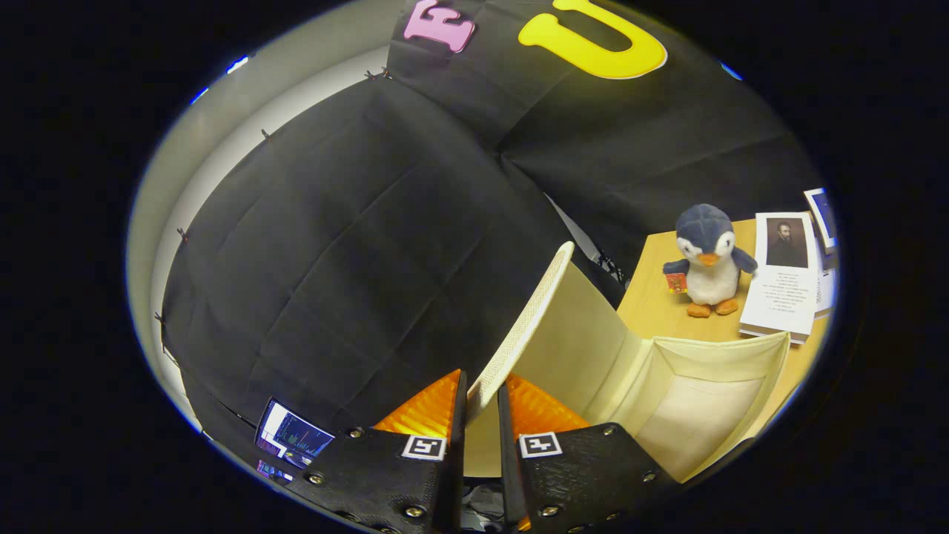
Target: Open the storage box then place both shoes into the box .Put the left shoe in first, then the right shoe, with the right side of both shoes facing outward in a uniform manner.
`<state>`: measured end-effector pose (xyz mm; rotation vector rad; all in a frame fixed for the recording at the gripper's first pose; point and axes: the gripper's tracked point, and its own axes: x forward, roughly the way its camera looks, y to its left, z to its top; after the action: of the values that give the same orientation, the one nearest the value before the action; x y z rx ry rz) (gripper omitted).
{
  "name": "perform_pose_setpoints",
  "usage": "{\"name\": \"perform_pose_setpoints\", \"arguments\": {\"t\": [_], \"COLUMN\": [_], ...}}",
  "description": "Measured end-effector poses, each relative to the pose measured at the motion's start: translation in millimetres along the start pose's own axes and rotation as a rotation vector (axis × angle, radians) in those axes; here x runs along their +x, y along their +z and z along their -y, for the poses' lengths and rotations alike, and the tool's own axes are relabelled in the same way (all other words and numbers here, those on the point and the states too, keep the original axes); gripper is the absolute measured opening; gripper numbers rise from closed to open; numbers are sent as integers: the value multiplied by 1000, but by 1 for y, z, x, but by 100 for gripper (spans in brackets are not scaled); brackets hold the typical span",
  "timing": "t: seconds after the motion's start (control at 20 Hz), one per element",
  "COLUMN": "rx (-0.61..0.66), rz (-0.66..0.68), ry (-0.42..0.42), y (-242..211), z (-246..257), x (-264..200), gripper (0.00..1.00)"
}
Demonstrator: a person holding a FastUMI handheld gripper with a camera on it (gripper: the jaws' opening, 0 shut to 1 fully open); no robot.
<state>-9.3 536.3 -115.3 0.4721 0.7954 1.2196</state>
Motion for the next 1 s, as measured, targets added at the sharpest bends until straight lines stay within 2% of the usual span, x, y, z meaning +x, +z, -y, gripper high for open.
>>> {"name": "perform_pose_setpoints", "arguments": {"t": [0.1, 0.2, 0.3, 0.35, 0.4, 0.45, 0.5, 0.55, 0.9, 1.0], "rx": [-19, -57, -97, -120, -132, -138, -141, -143, -174, -201], "rz": [-16, -38, -55, -62, -61, -53, -45, -40, 7, 37], "ry": [-6, -23, -31, -42, -38, -43, -45, -49, -117, -161], "y": [-4, -8, -10, -8, -5, -1, 2, 7, 14, 18], "z": [-6, -8, -14, -14, -15, -17, -19, -18, 2, 14], "x": [19, 36, 41, 44, 42, 37, 34, 28, -52, -80], "gripper": [22, 28, 38, 57, 63, 80, 86, 89, 89, 90]}}
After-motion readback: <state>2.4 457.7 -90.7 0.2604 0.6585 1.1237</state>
